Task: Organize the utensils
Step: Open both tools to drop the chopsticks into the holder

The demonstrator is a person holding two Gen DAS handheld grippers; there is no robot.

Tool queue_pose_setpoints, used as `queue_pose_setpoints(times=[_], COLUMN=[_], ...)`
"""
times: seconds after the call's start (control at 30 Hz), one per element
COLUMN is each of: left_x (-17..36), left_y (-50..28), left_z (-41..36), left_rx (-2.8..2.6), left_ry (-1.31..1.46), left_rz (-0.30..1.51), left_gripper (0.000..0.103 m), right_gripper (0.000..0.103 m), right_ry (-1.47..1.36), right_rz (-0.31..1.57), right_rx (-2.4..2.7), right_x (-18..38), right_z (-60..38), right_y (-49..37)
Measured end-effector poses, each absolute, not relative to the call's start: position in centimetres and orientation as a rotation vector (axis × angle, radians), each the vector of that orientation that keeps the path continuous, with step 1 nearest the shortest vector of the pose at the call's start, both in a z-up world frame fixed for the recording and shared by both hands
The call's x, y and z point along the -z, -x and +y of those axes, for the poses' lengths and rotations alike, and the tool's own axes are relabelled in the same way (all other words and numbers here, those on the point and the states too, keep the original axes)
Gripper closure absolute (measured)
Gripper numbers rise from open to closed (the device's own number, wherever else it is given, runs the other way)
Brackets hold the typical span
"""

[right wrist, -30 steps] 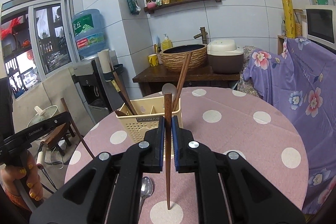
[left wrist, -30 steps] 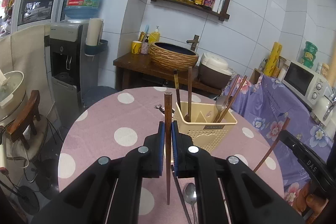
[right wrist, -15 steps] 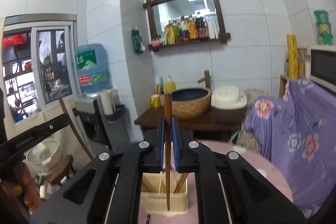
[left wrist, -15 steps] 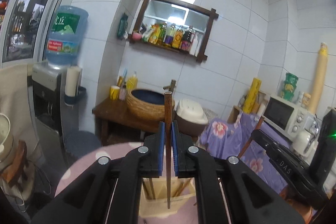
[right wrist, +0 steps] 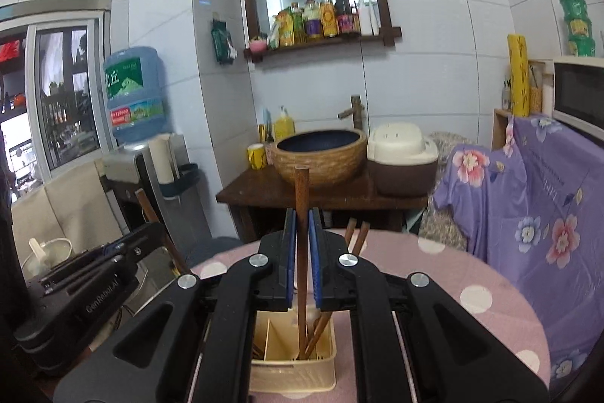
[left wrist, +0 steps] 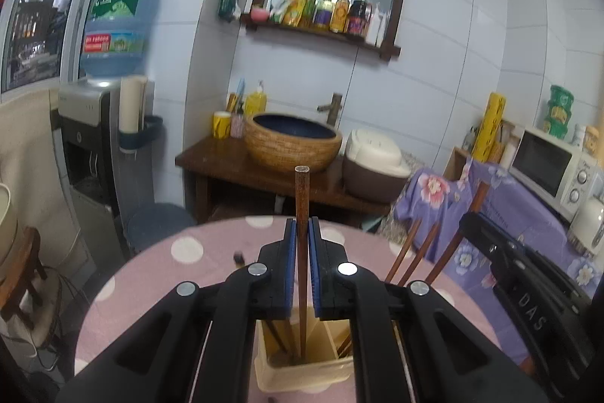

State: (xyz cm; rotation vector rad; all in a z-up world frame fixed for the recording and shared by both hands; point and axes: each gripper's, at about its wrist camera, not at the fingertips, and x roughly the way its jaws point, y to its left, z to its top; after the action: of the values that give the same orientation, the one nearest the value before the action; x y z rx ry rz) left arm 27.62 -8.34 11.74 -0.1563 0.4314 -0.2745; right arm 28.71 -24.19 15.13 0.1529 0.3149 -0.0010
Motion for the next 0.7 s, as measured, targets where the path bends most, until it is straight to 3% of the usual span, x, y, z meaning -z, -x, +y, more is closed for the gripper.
queue_pose_setpoints(times=[0.43,0.5,0.57,0.6,0.63,0.7], left_x=[-8.3,-8.7,-9.1,-9.2,-9.3,-9.0], left_y=[-27.2,-26.5,-25.3,-24.6,-23.9,-22.1], left_z=[-8.0,-7.7,-7.2,-6.7,-6.3,-5.1], left_rx=[0.306,0.313,0.324,0.324,0.322,0.298], left_ry=[0.149,0.143,0.138,0.141,0.146,0.155], left_rz=[0.522,0.509,0.491,0.478,0.464,0.429], left_gripper=[0.095,0.095,0.087,0.071,0.051,0.038], right_gripper=[0.095,0.090,0.071,0.054,0.050,0.050], right_ry=[-0.195,-0.195,-0.202,-0.211,-0.219,-0.206], right_rz=[0.395,0.387,0.370,0.355,0.338,0.329], right_rx=[-0.003,-0.010,-0.007,-0.009,-0.010,-0.006], right_x=[-10.2,-10.3,-10.4,-10.4,-10.4,-10.2], right_z=[-24.7,-24.7,-24.9,-25.0,-25.1,-24.9], right_y=[-29.6,-29.2,-28.4,-27.7,-27.0,-25.5])
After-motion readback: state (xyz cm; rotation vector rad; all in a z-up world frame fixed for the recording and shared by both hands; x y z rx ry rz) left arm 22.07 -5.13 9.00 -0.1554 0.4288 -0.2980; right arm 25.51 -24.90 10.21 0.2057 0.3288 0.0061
